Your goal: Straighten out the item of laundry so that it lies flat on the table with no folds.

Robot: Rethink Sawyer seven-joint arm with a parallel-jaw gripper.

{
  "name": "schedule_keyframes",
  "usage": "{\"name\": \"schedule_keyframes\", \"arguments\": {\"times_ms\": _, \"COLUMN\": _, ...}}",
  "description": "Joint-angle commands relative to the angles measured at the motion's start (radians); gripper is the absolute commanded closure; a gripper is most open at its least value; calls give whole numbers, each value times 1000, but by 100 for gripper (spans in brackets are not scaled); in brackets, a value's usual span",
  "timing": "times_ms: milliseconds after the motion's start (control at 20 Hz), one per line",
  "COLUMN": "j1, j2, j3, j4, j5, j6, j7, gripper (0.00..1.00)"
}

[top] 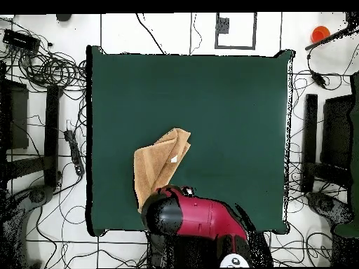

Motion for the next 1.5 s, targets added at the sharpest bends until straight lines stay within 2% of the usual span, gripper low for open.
{"name": "schedule_keyframes", "arguments": {"times_ms": 50, "j1": -50, "j2": 28, "j3": 192, "j4": 88, "j5": 38, "j6": -99, "j7": 112, "gripper": 0}}
{"name": "schedule_keyframes", "arguments": {"times_ms": 300, "j1": -96, "j2": 42, "j3": 265, "j4": 114, "j5": 40, "j6": -117, "j7": 106, "gripper": 0}}
{"name": "schedule_keyframes", "arguments": {"times_ms": 750, "j1": -132, "j2": 52, "j3": 331, "j4": 126, "j5": 33, "j6": -128, "j7": 122, "gripper": 0}}
{"name": "schedule_keyframes", "arguments": {"times_ms": 1500, "j1": -74, "j2": 37, "j3": 255, "j4": 77, "j5": 12, "j6": -56, "j7": 145, "gripper": 0}}
